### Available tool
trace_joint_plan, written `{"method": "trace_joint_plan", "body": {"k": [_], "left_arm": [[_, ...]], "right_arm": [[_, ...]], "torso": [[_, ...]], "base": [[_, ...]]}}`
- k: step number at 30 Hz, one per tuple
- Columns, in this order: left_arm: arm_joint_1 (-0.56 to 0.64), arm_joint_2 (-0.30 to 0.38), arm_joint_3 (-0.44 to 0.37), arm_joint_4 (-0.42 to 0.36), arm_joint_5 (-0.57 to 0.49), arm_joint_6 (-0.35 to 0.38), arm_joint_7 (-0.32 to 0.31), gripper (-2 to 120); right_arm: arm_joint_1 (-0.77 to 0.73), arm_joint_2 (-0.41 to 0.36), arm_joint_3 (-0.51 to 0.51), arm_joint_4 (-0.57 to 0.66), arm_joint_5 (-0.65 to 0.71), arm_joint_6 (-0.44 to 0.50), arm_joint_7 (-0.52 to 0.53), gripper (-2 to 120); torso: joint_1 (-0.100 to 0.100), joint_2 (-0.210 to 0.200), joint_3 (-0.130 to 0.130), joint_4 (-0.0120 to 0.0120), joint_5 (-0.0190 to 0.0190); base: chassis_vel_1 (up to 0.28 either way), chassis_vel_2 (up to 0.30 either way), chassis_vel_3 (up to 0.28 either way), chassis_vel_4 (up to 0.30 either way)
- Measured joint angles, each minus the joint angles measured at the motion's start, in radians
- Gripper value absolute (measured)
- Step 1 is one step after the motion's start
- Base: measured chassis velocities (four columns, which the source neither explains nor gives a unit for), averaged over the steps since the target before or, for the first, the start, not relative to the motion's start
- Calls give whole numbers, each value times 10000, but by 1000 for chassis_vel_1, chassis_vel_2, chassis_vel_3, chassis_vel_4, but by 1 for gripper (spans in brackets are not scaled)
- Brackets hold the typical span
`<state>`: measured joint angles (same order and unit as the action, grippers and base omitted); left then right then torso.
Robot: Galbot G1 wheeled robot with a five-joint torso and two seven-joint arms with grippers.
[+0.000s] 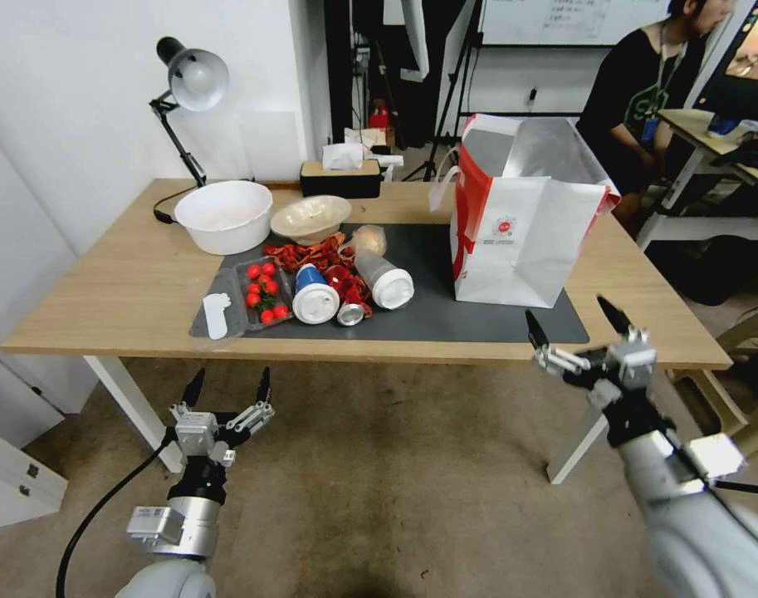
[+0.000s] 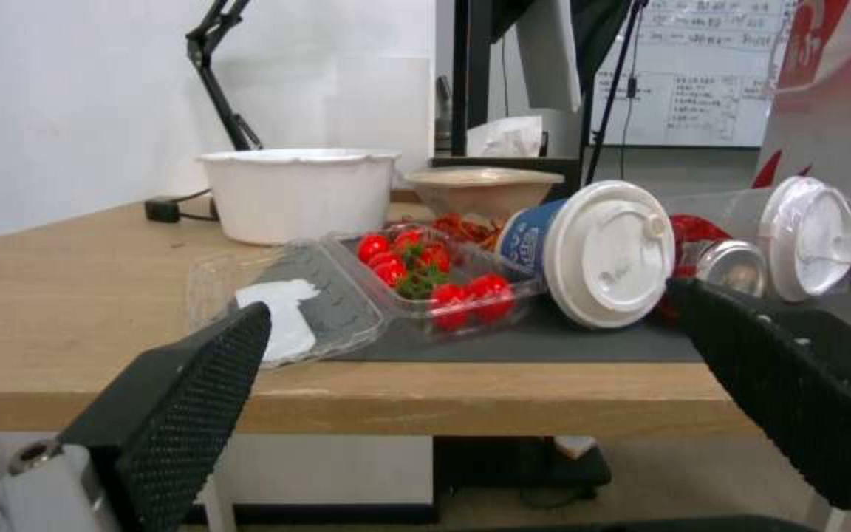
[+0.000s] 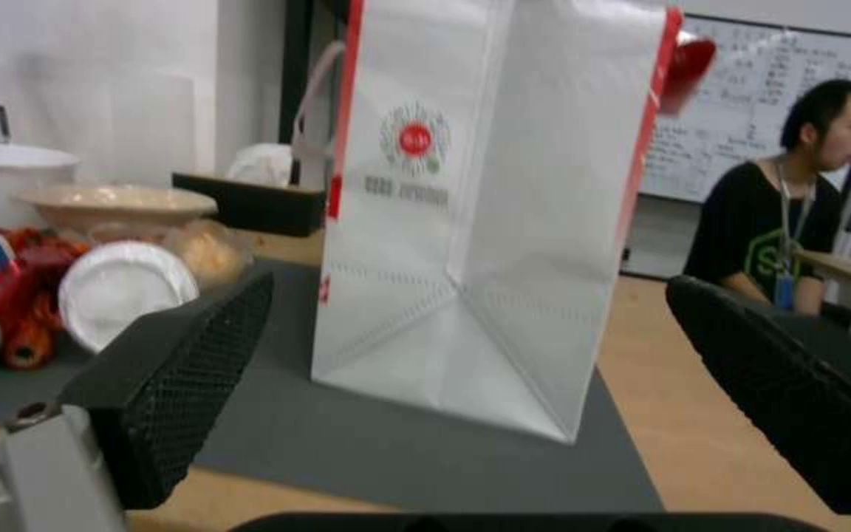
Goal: Pick up the food delivery bag from the floor and place it on the table.
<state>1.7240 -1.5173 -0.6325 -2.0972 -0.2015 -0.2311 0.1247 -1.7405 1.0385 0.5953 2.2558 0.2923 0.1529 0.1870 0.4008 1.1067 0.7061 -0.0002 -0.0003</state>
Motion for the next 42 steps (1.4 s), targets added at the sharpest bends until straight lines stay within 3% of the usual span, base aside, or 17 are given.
{"method": "trace_joint_plan", "body": {"k": [10,42], "left_arm": [[8,29,-4,6,-6,-71,-4,100],[46,30,11,-30,-22,-143,25,100]], "right_arm": [[-438,798,-262,-906,-254,786,154,100],[-412,911,-332,-1217,-370,868,163,100]], "torso": [[0,-1,1,1,2],[1,-1,1,1,3]], "base": [[0,0,0,0],[0,0,0,0]]}}
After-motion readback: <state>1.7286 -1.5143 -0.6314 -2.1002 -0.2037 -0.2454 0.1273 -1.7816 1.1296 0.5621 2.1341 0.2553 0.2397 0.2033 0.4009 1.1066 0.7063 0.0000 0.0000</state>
